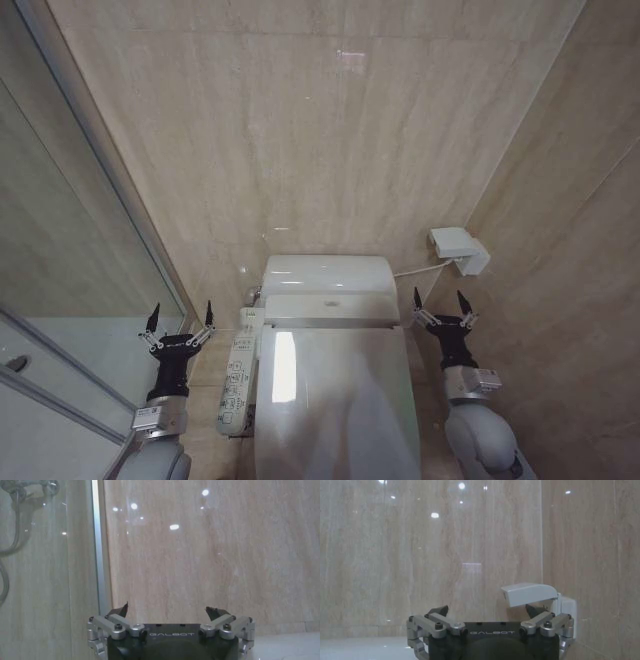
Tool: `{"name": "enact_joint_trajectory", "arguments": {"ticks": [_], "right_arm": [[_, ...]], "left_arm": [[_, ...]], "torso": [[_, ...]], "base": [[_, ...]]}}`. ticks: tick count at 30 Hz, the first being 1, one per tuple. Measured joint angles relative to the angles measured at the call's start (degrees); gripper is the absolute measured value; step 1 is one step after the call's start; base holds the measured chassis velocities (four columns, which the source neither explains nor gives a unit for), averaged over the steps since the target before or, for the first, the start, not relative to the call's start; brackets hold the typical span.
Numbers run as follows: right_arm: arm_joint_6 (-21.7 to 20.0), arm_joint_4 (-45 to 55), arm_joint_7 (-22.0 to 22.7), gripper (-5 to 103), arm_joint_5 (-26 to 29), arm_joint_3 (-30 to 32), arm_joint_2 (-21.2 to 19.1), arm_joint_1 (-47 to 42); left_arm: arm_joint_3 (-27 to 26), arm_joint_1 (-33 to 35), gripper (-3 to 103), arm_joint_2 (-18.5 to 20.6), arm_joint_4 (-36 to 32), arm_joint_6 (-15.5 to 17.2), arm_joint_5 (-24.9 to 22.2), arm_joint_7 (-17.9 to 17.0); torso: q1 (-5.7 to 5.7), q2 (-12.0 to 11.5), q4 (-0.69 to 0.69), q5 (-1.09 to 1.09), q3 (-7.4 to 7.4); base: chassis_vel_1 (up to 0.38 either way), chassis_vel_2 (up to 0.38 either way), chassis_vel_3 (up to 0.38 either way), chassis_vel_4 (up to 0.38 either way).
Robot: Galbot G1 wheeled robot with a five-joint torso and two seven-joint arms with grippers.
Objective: Open the toilet lid, clean the toilet bowl with a toilet brush, close the toilet lid, and flush.
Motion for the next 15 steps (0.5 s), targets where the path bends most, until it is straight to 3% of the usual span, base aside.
{"name": "enact_joint_trajectory", "arguments": {"ticks": [15], "right_arm": [[0.0,0.0,0.0,100,0.0,0.0,0.0,0.0]], "left_arm": [[0.01,-0.09,100,0.06,0.09,0.0,0.0,-0.01]], "torso": [[0.01,0.0,0.0,0.0,0.0]], "base": [[0.0,0.0,0.0,0.0]]}}
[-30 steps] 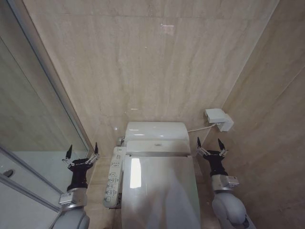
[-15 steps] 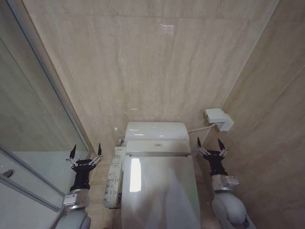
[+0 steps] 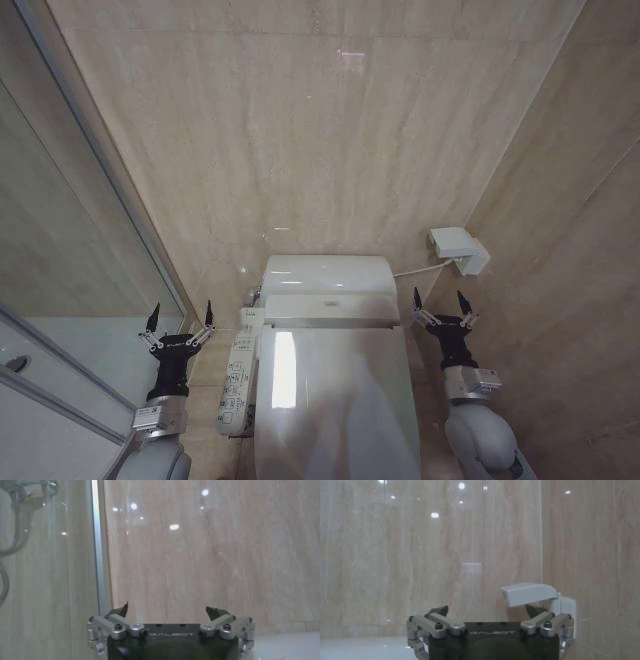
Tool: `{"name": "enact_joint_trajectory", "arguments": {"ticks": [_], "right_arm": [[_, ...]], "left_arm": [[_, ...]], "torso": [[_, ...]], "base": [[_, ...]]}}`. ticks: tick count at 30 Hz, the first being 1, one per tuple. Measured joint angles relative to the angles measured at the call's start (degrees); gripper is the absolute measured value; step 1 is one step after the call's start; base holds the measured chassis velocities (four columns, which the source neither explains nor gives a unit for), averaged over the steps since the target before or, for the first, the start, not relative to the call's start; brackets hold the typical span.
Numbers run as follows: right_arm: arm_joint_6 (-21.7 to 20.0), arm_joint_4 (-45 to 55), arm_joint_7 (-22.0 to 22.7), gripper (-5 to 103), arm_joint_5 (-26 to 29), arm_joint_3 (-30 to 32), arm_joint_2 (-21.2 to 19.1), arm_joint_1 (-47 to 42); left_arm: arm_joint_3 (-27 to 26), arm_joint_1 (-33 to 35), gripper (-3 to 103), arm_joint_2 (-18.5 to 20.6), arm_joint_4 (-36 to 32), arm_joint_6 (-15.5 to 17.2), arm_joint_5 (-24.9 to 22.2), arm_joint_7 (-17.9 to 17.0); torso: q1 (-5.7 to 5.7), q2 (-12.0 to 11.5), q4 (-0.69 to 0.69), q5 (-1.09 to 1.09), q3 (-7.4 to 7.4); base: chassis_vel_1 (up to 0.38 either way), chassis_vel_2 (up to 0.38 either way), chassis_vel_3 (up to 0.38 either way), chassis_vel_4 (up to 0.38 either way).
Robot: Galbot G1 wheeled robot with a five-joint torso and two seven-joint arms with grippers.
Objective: Open the toilet lid, clean the toilet bowl with a toilet brush, close the toilet lid, and flush.
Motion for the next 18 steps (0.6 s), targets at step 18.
{"name": "enact_joint_trajectory", "arguments": {"ticks": [18], "right_arm": [[0.0,0.0,0.0,100,0.0,0.0,0.0,0.0]], "left_arm": [[0.01,-0.02,100,0.01,0.04,0.04,-0.04,-0.03]], "torso": [[0.0,0.0,0.0,-0.03,0.0]], "base": [[0.127,-0.135,-0.134,0.124]]}}
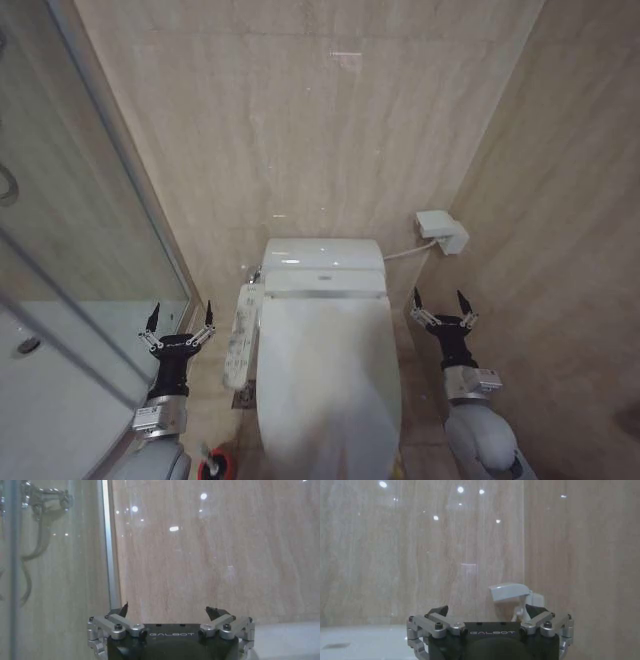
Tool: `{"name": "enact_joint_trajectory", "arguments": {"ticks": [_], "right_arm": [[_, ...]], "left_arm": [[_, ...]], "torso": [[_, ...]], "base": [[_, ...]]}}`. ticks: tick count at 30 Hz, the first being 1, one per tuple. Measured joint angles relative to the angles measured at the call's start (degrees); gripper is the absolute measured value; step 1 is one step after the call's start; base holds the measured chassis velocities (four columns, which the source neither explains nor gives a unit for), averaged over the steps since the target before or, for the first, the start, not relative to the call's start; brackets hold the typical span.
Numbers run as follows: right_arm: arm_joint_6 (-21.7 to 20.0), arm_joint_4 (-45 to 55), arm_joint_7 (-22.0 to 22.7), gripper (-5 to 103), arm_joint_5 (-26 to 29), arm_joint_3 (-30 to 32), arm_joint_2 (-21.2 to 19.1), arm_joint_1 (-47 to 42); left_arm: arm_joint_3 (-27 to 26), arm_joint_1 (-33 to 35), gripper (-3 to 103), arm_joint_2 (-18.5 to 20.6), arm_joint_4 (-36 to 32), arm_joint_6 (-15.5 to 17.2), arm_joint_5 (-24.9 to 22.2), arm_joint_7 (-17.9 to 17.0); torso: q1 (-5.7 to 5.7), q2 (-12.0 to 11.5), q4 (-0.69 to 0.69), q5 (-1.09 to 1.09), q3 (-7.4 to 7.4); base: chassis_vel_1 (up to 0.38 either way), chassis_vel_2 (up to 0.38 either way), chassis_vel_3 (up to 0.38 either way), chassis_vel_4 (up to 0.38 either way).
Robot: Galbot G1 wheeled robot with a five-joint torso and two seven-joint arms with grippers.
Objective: Open the toilet lid, clean the toilet bowl with a toilet brush, close the toilet lid, and flush.
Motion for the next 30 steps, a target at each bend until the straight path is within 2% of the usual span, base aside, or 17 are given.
{"name": "enact_joint_trajectory", "arguments": {"ticks": [2,8,12,13,17,18,21,23,24,25,26,30], "right_arm": [[0.0,0.0,0.0,100,0.0,0.0,0.0,0.0],[0.0,0.0,0.0,100,0.0,0.0,0.0,0.0],[0.0,0.0,0.0,100,0.0,0.0,0.0,0.0],[0.0,0.0,0.0,100,0.0,0.0,-0.01,0.0],[0.0,0.0,0.0,100,0.0,0.0,0.0,-0.01],[0.0,0.0,0.0,100,0.0,0.0,0.0,-0.01],[0.0,-0.01,0.0,100,0.0,0.0,0.0,-0.01],[0.0,0.0,0.0,100,0.0,0.0,0.0,-0.01],[0.0,0.0,0.0,100,0.0,0.0,0.0,-0.01],[0.0,0.0,0.0,100,0.0,0.0,0.0,-0.02],[0.0,0.0,0.0,100,0.0,0.0,0.0,-0.02],[0.0,0.0,0.0,100,0.0,0.0,0.0,-0.02]], "left_arm": [[-0.01,0.0,100,0.0,0.0,0.0,0.0,0.0],[0.01,0.0,100,0.0,0.01,0.03,-0.01,0.0],[-0.01,0.0,100,0.01,0.0,0.03,-0.01,0.0],[0.01,-0.01,100,0.01,0.01,0.03,-0.01,0.0],[0.0,0.01,100,0.01,0.01,0.03,-0.01,0.0],[0.02,-0.01,100,0.01,0.01,0.03,-0.01,0.0],[0.01,0.01,100,0.0,0.01,0.04,-0.01,0.0],[0.0,0.0,100,0.01,0.01,0.03,-0.01,-0.01],[0.01,0.01,100,0.0,0.01,0.04,-0.01,0.0],[0.0,0.0,100,0.0,0.01,0.04,-0.01,-0.01],[0.0,0.0,100,0.0,0.01,0.04,-0.01,-0.01],[0.01,0.01,100,0.0,0.01,0.04,-0.01,-0.01]], "torso": [[0.0,0.0,0.01,0.06,0.0],[0.0,0.0,0.0,0.0,0.0],[-0.02,0.01,-0.01,0.07,-0.02],[-0.01,0.01,-0.01,-0.02,0.0],[-0.03,0.01,0.0,0.07,-0.01],[-0.02,0.01,-0.02,-0.01,-0.01],[-0.03,0.01,-0.01,0.07,-0.01],[-0.05,0.02,-0.01,0.02,-0.03],[-0.05,0.02,-0.02,-0.02,-0.02],[-0.05,0.02,-0.01,0.08,-0.02],[-0.05,0.02,-0.01,0.08,-0.02],[-0.05,0.03,-0.01,0.0,-0.02]], "base": [[0.26,-0.261,-0.244,0.243],[0.295,-0.283,-0.298,0.288],[0.361,-0.339,-0.336,0.345],[0.376,-0.409,-0.337,0.399],[0.375,-0.368,-0.375,0.38],[0.354,-0.388,-0.365,0.379],[0.36,-0.351,-0.347,0.344],[0.314,-0.334,-0.325,0.321],[0.287,-0.241,-0.259,0.304],[0.227,-0.241,-0.259,0.186],[0.227,-0.241,-0.259,0.186],[0.102,-0.069,-0.113,0.095]]}}
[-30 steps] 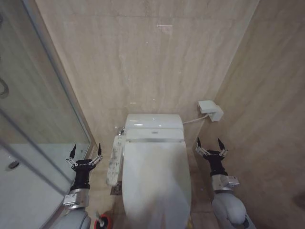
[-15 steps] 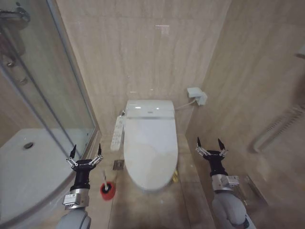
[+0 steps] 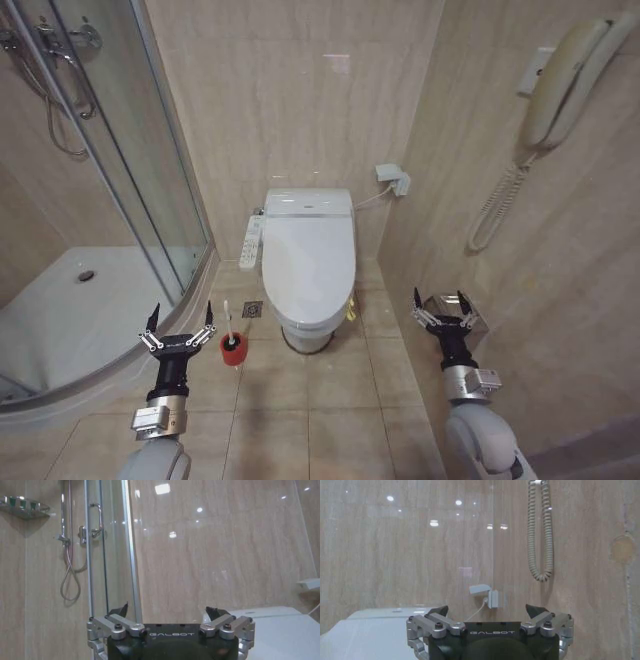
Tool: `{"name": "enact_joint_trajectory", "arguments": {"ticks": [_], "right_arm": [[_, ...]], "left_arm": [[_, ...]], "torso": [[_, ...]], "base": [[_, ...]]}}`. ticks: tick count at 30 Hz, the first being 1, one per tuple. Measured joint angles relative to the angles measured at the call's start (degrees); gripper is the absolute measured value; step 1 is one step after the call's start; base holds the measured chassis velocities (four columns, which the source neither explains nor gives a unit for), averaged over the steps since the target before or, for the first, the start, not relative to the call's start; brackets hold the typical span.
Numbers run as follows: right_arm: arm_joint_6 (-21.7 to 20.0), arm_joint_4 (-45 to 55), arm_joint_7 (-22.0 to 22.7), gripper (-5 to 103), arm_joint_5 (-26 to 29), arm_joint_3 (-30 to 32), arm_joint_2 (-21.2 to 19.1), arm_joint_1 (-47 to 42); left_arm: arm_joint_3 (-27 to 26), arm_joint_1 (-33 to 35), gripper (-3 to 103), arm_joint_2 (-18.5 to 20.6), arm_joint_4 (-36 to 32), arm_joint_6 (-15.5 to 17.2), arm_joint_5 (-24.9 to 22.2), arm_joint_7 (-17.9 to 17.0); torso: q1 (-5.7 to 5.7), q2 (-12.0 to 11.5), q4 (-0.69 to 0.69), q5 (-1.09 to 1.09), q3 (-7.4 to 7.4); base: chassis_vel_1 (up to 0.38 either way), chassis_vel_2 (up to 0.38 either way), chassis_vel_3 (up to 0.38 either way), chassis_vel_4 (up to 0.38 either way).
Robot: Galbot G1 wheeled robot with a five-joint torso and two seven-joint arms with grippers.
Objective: Open the toilet lid, clean the toilet bowl with a toilet brush, close the toilet lid, and flush.
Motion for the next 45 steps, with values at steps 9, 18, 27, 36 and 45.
{"name": "enact_joint_trajectory", "arguments": {"ticks": [9,18,27,36,45], "right_arm": [[0.0,0.0,0.0,100,0.0,0.0,0.0,0.04],[0.0,0.0,0.0,100,0.0,0.0,0.0,0.0],[0.0,0.0,0.0,100,0.0,0.0,0.0,0.02],[0.0,0.0,0.0,100,0.0,0.0,-0.01,0.02],[0.0,0.0,0.0,100,0.0,0.0,0.0,0.02]], "left_arm": [[0.0,-0.06,100,0.0,-0.01,0.0,0.0,0.0],[0.0,-0.01,100,0.0,-0.01,0.0,0.0,0.0],[-0.01,-0.02,100,0.0,-0.01,0.0,0.0,0.0],[0.0,-0.02,100,0.0,-0.01,0.0,0.0,0.0],[-0.01,-0.02,100,0.01,-0.01,0.0,0.0,0.0]], "torso": [[0.12,-0.05,0.01,0.03,0.04],[0.01,-0.02,-0.01,0.03,0.0],[0.06,-0.02,0.02,0.03,0.02],[0.06,-0.03,0.01,0.04,0.02],[0.04,-0.02,0.01,0.03,0.01]], "base": [[-0.054,0.049,0.055,-0.052],[0.082,-0.083,-0.098,0.077],[0.013,-0.027,-0.019,0.019],[-0.003,0.011,0.006,-0.014],[0.041,0.02,-0.037,-0.028]]}}
